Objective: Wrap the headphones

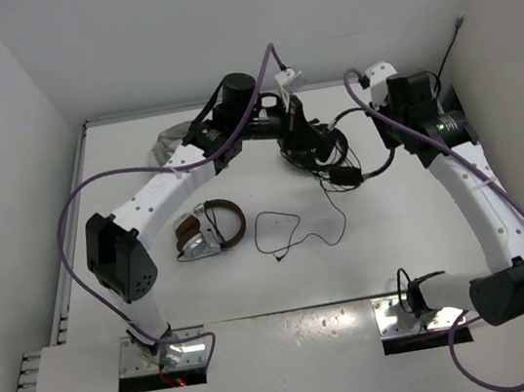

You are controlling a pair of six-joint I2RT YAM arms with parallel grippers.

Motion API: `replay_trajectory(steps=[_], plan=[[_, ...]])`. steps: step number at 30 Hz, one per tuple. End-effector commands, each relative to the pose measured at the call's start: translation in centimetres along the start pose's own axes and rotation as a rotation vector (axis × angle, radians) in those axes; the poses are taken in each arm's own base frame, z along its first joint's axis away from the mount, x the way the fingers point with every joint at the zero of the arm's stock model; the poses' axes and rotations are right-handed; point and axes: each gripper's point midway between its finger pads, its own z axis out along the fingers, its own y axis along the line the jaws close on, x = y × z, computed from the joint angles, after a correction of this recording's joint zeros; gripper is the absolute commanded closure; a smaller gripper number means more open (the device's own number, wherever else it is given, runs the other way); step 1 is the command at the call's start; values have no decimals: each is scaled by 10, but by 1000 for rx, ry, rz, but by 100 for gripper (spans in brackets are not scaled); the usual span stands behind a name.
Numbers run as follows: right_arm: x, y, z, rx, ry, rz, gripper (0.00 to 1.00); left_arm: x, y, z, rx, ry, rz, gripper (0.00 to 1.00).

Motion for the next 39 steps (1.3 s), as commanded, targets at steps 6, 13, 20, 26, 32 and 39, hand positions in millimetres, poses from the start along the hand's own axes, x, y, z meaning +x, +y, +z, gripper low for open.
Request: replay_trajectory(steps=[6,13,20,26,32,39], plan=[[11,21,-4,-97,24,-170,100,-71,11,-29,-34,-148,138,100],[17,32,-6,-171,38,-177,100,-65,44,-42,-196,-125,213,99],[19,29,-14,-298,43,-114,100,-20,97,-53,-411,-21,279,99],[16,36,-30,-390,32,-92,100,15,117,-54,-446,18,254,99],[10,53,-37,-533,57,-27,100,36,115,-33,-334,16,160,77],[23,67,-34,-626,153,63,100,32,109,-17,-250,-52,54,66]])
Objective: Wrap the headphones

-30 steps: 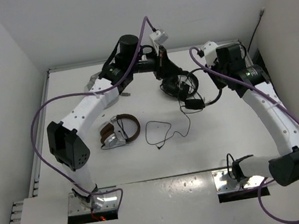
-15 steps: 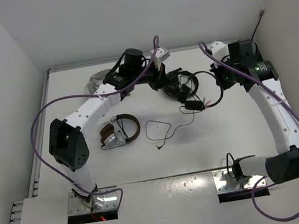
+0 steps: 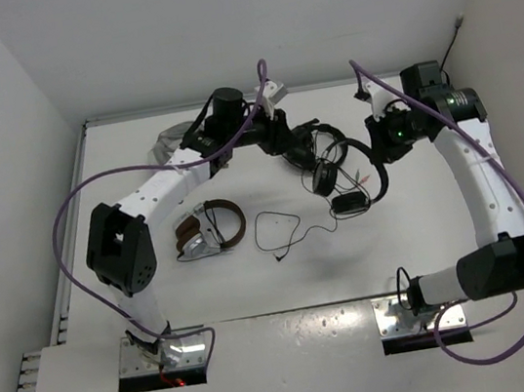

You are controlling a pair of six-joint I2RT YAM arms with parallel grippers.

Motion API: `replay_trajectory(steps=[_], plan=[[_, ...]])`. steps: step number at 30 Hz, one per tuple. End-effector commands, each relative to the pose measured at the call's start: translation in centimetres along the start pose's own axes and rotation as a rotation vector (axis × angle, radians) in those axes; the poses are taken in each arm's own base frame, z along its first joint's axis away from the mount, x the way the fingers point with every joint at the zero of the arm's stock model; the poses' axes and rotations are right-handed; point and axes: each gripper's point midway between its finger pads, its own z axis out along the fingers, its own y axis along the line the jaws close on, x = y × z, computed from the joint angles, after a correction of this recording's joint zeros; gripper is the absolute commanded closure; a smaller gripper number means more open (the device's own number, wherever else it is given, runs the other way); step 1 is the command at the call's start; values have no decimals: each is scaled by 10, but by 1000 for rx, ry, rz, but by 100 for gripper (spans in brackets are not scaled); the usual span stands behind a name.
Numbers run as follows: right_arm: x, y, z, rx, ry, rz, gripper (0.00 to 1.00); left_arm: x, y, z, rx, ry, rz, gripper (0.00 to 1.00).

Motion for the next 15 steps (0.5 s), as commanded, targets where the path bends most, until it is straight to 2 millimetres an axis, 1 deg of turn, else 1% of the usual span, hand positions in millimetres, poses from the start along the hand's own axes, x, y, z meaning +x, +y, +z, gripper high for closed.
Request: replay_trajectory(steps=[1,2,3,4,5,6,7,8,9,10,11,12,14,15], plan=[[-6,10,-2,-78,-12,77,100,-7,-2,9,56,-53,-40,66],[-5,6,0,-75,-4,111,100,-6,-7,11,64,-50,-38,65],[-7,6,-2,-71,-11,107,100,-6,-7,11,65,-50,-47,65],[-8,-1,-2,-51,-8,127,100,-2,-5,11,55,-44,-53,65],[-9,-4,-2,-36,-11,124,100,-3,-2,11,38,-46,-53,64],[-10,-11,-5,-14,-19,144,100,7,3,10,9,-31,-67,63],[-13,-17,-9,12,-35,157,100,9,6,9,-14,-35,-45,63],[-12,-20,-6,18,-24,161,100,5,9,2,-56,-48,-26,61],[-13,-26,-10,42,-30,178,100,21,13,-1,-79,-16,-33,61],[-10,-32,-12,61,-29,192,100,28,14,-6,-90,0,4,60],[-12,-35,-15,70,-39,196,100,28,14,-16,-99,4,38,60],[-11,-40,-17,79,-41,208,100,54,15,-23,-98,77,101,60],[-11,-46,-21,103,-47,224,100,74,13,-37,-87,146,191,60],[-13,-47,-23,115,-51,221,100,74,14,-51,-104,159,235,60]])
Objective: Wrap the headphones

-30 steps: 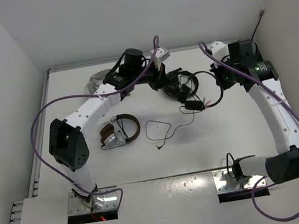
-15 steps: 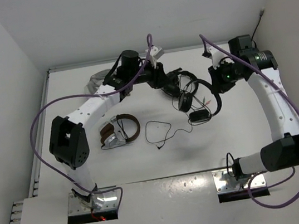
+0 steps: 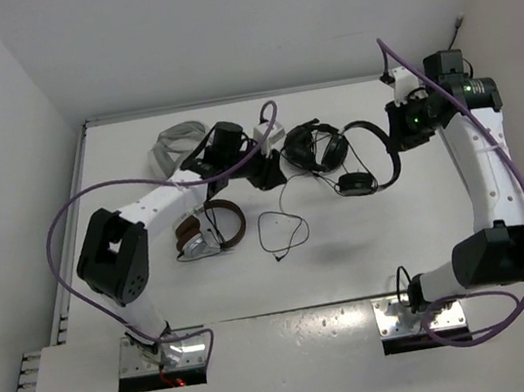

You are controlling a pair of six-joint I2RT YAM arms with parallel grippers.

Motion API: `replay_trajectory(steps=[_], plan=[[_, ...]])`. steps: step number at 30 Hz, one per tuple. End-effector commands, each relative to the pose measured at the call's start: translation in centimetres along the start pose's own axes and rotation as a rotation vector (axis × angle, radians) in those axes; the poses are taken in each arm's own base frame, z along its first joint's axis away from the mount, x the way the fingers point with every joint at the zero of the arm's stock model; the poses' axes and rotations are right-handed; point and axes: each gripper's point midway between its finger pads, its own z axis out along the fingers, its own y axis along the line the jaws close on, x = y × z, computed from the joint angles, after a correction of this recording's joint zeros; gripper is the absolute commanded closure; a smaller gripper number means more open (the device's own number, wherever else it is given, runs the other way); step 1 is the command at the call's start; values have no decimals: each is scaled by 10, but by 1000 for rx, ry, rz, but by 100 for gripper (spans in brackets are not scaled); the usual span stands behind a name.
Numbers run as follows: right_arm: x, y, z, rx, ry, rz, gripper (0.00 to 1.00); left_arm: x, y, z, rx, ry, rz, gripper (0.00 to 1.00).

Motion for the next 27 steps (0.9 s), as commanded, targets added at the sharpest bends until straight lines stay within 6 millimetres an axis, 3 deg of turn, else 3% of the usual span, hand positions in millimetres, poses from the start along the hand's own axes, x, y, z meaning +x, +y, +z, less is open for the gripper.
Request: replay_trajectory(steps=[1,4,7,10,14,19,20,27], plan=[[-18,-9,-15,40,-71,32,100,13,5,-49,-43,50,219,60],[-16,-15,-18,54,-73,50,100,46,23,-75,-84,109,197,60],[-16,-17,-21,62,-83,64,100,68,20,-88,-32,133,197,60],[-16,-16,-21,61,-83,74,100,103,1,-93,46,182,238,60],[-17,-21,-17,62,-74,107,100,129,-42,-84,195,256,379,67],[-15,-28,-17,63,-68,156,100,148,-63,-80,220,296,460,73],[-15,-28,-17,63,-68,165,100,144,-66,-76,209,271,470,75],[-2,-31,-14,69,-53,200,100,145,-83,-65,51,187,336,72]])
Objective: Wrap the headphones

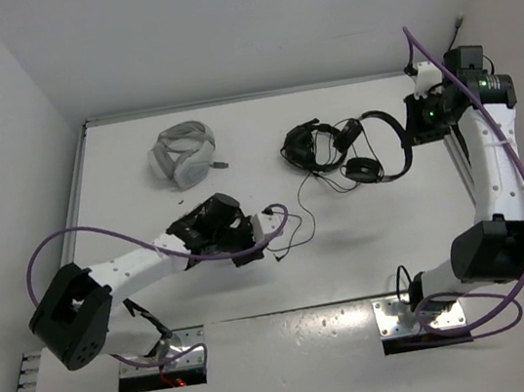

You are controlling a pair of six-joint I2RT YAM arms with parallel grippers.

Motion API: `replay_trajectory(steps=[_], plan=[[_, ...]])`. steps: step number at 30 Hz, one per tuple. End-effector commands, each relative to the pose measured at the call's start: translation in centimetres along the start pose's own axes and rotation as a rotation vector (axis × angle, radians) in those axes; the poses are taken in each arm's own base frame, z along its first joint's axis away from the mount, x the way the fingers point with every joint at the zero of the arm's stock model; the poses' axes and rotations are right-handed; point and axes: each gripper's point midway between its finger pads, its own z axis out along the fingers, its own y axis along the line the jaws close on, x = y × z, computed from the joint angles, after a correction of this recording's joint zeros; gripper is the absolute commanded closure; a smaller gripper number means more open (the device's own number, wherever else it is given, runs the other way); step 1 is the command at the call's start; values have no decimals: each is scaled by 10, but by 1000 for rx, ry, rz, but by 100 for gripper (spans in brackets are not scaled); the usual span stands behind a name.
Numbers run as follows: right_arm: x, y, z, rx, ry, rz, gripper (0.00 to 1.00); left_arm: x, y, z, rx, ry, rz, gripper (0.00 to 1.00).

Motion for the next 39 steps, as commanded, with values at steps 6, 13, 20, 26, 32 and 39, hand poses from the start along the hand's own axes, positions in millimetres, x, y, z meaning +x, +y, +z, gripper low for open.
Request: replay_trajectory(steps=[6,13,20,26,32,39], plan=[[-2,-1,-3,-9,-38,53,100,-56,0,32,-119,-134,-167,69],[-2,-1,0,-11,-29,66,100,-74,22,66,-164,-143,-278,67],[-5,-4,4,-18,-23,106,100,-76,24,85,-140,-142,-333,66],[-10,-8,5,-28,-29,130,100,-65,26,100,-143,-111,-379,66],[-12,-11,7,-48,-29,169,100,-62,34,113,-165,-96,-394,79],[-11,-17,10,-72,-26,240,100,-52,43,116,-223,-67,-415,96]])
